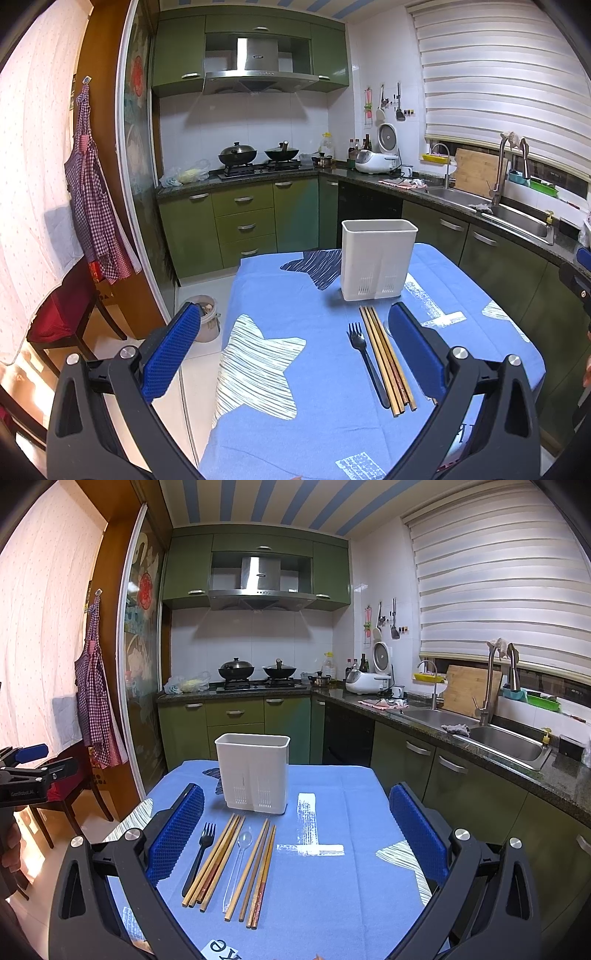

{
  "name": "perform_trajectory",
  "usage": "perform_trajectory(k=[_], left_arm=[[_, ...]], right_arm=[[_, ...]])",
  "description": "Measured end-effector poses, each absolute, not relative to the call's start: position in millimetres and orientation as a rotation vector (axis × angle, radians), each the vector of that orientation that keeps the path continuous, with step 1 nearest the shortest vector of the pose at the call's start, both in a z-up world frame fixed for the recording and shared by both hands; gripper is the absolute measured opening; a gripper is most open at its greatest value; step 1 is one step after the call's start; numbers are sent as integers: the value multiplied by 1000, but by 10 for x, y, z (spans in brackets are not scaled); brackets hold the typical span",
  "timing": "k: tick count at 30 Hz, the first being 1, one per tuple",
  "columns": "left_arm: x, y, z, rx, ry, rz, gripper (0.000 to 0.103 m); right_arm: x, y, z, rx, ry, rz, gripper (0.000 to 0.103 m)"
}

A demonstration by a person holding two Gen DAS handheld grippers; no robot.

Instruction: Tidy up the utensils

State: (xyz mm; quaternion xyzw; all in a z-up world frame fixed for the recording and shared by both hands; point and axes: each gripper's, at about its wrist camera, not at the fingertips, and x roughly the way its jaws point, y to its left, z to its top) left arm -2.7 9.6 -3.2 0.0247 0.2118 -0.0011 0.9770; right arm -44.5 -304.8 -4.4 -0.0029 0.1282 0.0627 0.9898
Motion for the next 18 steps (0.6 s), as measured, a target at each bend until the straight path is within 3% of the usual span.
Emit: perform_trajectory(k=[18], left_arm=[[-14, 70, -117, 54, 437, -2, 97]], right_arm=[[-410, -3091, -72, -2, 260, 126, 99]])
